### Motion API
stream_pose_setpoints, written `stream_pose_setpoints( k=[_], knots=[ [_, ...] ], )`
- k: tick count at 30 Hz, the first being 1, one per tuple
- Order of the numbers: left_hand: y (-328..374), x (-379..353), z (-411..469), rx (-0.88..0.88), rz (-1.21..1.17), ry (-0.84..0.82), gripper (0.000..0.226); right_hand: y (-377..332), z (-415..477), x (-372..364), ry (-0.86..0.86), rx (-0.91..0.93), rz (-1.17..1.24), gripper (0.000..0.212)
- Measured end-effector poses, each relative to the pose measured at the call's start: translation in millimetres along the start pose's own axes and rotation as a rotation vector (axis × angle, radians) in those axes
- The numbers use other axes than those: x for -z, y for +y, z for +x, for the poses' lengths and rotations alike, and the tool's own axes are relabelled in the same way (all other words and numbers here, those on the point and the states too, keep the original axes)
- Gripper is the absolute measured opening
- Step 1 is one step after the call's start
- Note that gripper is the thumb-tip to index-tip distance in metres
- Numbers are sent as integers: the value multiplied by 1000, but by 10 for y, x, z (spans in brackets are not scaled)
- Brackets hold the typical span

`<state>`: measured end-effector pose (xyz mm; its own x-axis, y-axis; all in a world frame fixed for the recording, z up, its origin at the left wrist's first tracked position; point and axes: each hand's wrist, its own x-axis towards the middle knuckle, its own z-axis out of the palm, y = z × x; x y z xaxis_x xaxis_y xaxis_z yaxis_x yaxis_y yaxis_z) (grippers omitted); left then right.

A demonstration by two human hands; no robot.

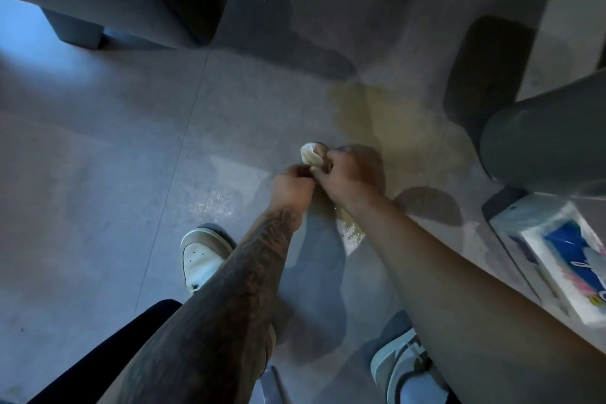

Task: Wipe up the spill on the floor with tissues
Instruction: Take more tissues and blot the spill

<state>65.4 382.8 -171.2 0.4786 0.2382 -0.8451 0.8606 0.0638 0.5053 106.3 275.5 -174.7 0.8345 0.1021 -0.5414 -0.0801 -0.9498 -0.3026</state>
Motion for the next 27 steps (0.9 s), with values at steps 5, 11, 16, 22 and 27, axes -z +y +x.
stream_pose_setpoints(
  k=[5, 11, 16, 22, 27],
  knots=[
    [17, 93, 13, 134, -77, -126, 36, -27, 78, -31, 2, 20, -50, 46],
    [37, 291, 196, -702, 840, 68, 41, 60, 107, -139, 72, 93, -100, 25],
    [259, 218, 460, -827, 1327, -90, 54, 127, 151, -29, -4, 58, 65, 16],
    [446, 178, 374, -784, 1100, -194, 37, 225, 53, 278, -102, 102, 236, 18],
    [766, 129, -33, -740, 1065, -100, 11, 180, -134, 727, -72, 70, 202, 27]
  ],
)
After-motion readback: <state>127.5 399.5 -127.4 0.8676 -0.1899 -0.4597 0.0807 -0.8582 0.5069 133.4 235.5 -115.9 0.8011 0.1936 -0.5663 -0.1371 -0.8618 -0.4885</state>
